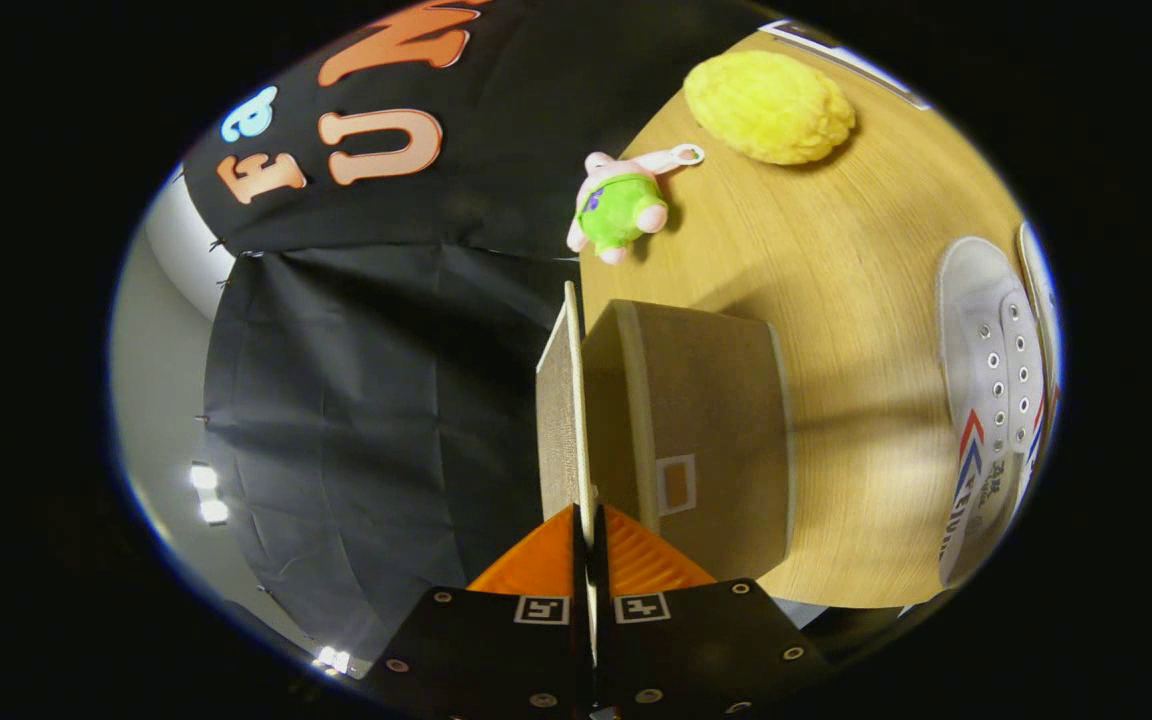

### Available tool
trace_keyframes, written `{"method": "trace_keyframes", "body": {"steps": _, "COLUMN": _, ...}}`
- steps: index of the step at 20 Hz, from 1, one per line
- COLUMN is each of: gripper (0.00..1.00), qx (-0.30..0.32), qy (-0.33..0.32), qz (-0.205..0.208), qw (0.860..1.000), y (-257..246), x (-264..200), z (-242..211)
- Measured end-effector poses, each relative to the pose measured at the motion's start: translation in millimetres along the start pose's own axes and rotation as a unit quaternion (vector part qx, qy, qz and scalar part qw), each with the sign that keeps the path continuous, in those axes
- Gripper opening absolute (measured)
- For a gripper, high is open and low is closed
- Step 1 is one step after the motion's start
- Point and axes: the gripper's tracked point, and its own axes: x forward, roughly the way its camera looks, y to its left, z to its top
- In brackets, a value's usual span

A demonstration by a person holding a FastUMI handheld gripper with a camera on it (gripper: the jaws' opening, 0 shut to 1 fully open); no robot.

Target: Open the storage box then place both shoes into the box .Put the left shoe in first, then the right shoe, with the right side of both shoes facing outward in a uniform manner.

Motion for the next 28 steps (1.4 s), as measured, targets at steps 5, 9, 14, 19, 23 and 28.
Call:
{"method": "trace_keyframes", "body": {"steps": 5, "gripper": 0.02, "qx": -0.048, "qy": -0.019, "qz": 0.038, "qw": 0.998, "y": 80, "x": 0, "z": 10}}
{"method": "trace_keyframes", "body": {"steps": 9, "gripper": 0.04, "qx": -0.106, "qy": -0.017, "qz": 0.052, "qw": 0.993, "y": 129, "x": 17, "z": 6}}
{"method": "trace_keyframes", "body": {"steps": 14, "gripper": 0.07, "qx": -0.144, "qy": -0.009, "qz": 0.032, "qw": 0.989, "y": 159, "x": 62, "z": -12}}
{"method": "trace_keyframes", "body": {"steps": 19, "gripper": 0.08, "qx": -0.182, "qy": -0.006, "qz": 0.018, "qw": 0.983, "y": 184, "x": 111, "z": -35}}
{"method": "trace_keyframes", "body": {"steps": 23, "gripper": 0.08, "qx": -0.213, "qy": -0.014, "qz": 0.003, "qw": 0.977, "y": 190, "x": 149, "z": -45}}
{"method": "trace_keyframes", "body": {"steps": 28, "gripper": 0.08, "qx": -0.226, "qy": -0.01, "qz": -0.029, "qw": 0.974, "y": 180, "x": 187, "z": -52}}
